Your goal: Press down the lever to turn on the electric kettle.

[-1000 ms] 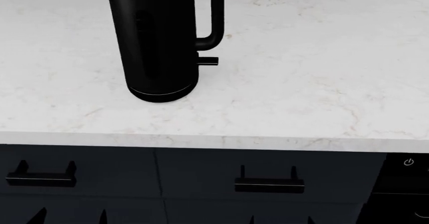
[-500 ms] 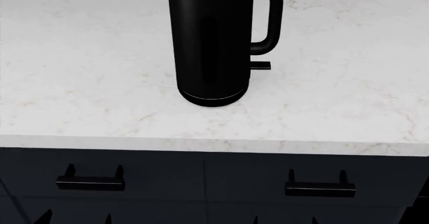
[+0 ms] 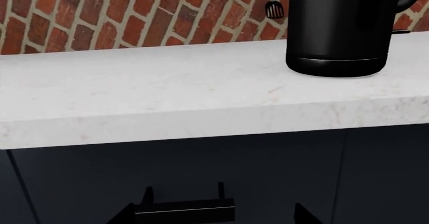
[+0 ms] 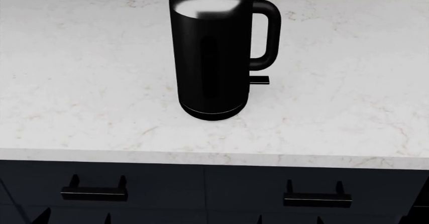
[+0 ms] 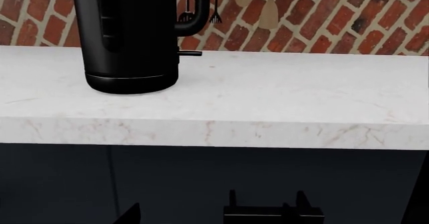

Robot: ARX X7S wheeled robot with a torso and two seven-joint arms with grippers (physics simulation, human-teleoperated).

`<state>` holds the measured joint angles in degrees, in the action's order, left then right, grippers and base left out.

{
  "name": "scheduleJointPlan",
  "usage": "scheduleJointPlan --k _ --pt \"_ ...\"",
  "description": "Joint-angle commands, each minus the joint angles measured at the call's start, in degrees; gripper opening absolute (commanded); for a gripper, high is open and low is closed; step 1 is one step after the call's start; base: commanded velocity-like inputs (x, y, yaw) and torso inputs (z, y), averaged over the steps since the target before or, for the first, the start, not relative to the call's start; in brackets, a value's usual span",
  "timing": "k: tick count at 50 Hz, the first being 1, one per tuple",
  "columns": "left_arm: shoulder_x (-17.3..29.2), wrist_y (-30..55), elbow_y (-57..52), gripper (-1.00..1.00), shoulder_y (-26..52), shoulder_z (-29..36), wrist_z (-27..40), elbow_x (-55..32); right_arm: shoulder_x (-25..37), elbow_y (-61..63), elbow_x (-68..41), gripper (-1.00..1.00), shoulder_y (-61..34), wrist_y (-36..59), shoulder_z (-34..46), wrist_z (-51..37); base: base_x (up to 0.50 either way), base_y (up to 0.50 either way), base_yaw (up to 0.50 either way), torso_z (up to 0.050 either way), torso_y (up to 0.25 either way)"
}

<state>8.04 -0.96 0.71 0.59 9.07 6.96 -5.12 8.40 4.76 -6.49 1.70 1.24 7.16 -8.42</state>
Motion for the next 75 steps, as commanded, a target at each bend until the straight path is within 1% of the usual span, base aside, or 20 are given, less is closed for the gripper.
scheduleJointPlan --k 1,10,14,15,16,17,18,19,20,23,24,26,30,35,40,44,50,61,72,75 --pt "0.6 0.6 -1.8 1.0 -0.4 0.3 0.3 -0.9 0.6 1.1 -0.4 1.0 0.3 0.6 0.4 -0.6 0.0 0.0 0.0 0.05 0.0" --pt "1.0 1.1 -1.8 1.0 0.1 0.2 0.3 -2.2 0.7 -0.4 -0.8 1.0 -0.5 0.4 0.6 -1.0 0.0 0.0 0.0 0.05 0.0" --pt "1.8 4.3 -1.5 1.0 1.4 1.1 0.2 -1.4 0.8 -3.2 0.2 1.0 -2.5 0.5 0.4 -2.1 0.0 0.0 0.0 0.05 0.0" --pt "1.9 5.9 -2.1 1.0 1.8 1.1 0.5 -1.3 0.8 -5.7 -0.2 1.0 -4.3 1.0 -0.2 -2.2 0.0 0.0 0.0 0.0 0.0" --pt "2.4 5.7 -3.2 1.0 1.8 1.8 1.4 0.7 1.1 -5.2 -0.8 1.0 -5.0 2.4 -0.6 -2.2 0.0 0.0 0.0 0.0 0.0" --pt "2.7 5.4 -5.1 1.0 2.2 2.0 2.9 2.7 1.8 -2.1 0.7 1.0 -4.8 4.4 -0.3 -3.2 0.0 0.0 0.0 0.0 0.0" --pt "3.0 8.8 -8.1 1.0 3.0 1.4 2.8 1.8 2.5 1.7 2.5 1.0 -4.8 7.1 -0.1 -4.6 0.0 0.0 0.0 0.0 0.0" --pt "3.4 12.4 -13.0 1.0 3.6 -0.3 2.5 -0.8 3.4 8.2 3.9 1.0 -4.4 10.5 -0.8 -6.1 0.0 0.0 0.0 0.0 0.0" --pt "3.5 14.1 -15.0 1.0 3.9 -0.8 2.7 -1.3 3.9 10.9 4.0 1.0 -4.4 12.4 -1.0 -6.3 0.0 0.0 0.0 0.0 0.0" --pt "5.2 22.9 -28.0 1.0 5.0 -3.0 3.0 -4.8 6.2 25.2 6.2 1.0 -5.8 23.9 -1.8 -7.1 0.0 0.0 0.0 0.0 0.0" --pt "5.4 23.8 -29.3 1.0 5.1 -3.2 3.1 -5.2 6.4 27.0 5.7 1.0 -6.0 25.4 -2.1 -6.8 0.0 0.0 0.0 0.0 0.0" --pt "5.7 29.2 -34.1 1.0 6.6 -4.7 3.5 -7.9 6.9 32.2 5.0 1.0 -7.9 31.6 -2.3 -6.0 0.0 0.0 0.0 0.0 0.0" --pt "6.0 30.4 -37.3 1.0 6.4 -5.3 3.7 -9.1 7.0 37.3 2.8 1.0 -10.2 37.6 -2.6 -4.5 0.0 0.0 0.0 0.0 0.0" --pt "7.0 36.7 -42.0 1.0 9.7 -6.9 4.9 -11.0 7.5 44.2 0.4 1.0 -12.9 45.4 -3.0 -3.3 0.0 0.0 0.0 0.0 0.0" --pt "7.4 40.1 -43.3 1.0 11.7 -9.8 5.0 -14.0 7.5 46.5 -1.3 1.0 -12.4 46.3 -5.8 -2.7 0.0 0.0 0.0 0.0 0.0" --pt "7.3 41.1 -41.7 1.0 13.2 -9.8 5.2 -14.3 7.8 45.5 -2.1 1.0 -11.9 45.3 -7.4 -2.1 0.0 0.0 0.0 0.0 0.0" --pt "7.4 39.7 -40.1 1.0 13.0 -9.1 5.2 -13.5 7.9 44.1 -2.5 1.0 -10.9 41.6 -8.6 -1.5 0.34 -0.03 0.0 0.0 0.0" --pt "7.8 39.5 -39.9 1.0 12.7 -10.4 4.9 -14.8 7.8 43.6 -3.1 1.0 -10.4 41.8 -9.0 -1.8 0.49 -0.04 0.0 0.0 0.0" --pt "8.2 39.4 -40.1 1.0 12.2 -11.9 4.5 -16.4 8.1 41.7 -3.0 1.0 -11.0 41.4 -8.3 -2.1 0.22 0.0 0.0 0.0 0.0" --pt "8.3 38.7 -38.4 1.0 12.9 -11.0 4.7 -15.3 7.5 41.4 -3.7 1.0 -11.1 41.2 -9.3 -2.2 0.5 0.0 0.0 0.0 0.0"
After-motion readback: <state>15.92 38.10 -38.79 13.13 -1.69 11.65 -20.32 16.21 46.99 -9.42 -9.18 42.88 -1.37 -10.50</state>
